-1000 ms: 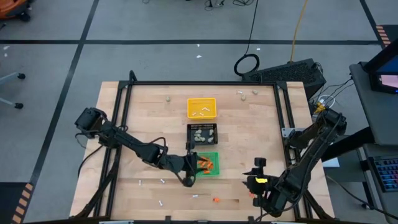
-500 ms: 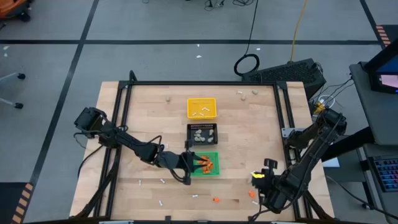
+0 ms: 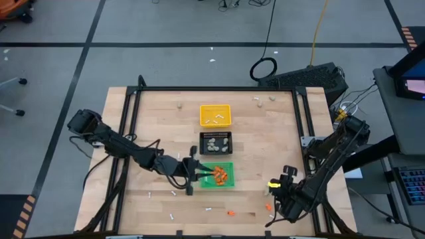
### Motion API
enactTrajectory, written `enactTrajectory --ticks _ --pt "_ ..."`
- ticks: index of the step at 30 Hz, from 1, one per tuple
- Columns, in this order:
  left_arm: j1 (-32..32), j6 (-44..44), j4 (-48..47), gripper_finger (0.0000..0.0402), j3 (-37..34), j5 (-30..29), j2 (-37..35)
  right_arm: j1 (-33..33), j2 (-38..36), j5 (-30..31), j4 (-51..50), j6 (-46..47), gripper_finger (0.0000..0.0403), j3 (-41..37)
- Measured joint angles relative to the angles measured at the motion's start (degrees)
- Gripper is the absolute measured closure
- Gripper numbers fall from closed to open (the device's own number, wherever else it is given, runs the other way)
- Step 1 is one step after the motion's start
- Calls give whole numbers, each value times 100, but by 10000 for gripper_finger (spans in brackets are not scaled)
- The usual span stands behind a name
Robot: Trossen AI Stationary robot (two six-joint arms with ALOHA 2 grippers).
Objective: Sort Halloween decoration
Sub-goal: Put the gray skull toy into the black basket
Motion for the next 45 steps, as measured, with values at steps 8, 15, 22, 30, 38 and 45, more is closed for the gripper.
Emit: enactTrajectory --ticks 8,15,22,30,38,45 --pt "157 -15 -72 355 -325 -105 -346 -235 2 -87 442 -689 218 -407" --pt "137 -19 -446 355 -318 -17 -411 -335 0 -512 1303 -1177 218 -688" --pt "74 -21 -592 355 -318 29 -411 -380 0 -553 2105 -1436 218 -650" --pt "70 -25 -577 355 -318 29 -411 -431 47 -531 2165 -1522 201 -650" --pt "70 -41 -575 355 -318 29 -411 -453 157 -231 2170 -1650 173 -650" --pt "70 -39 -575 355 -318 29 -411 -387 157 -223 2385 -1490 175 -826"
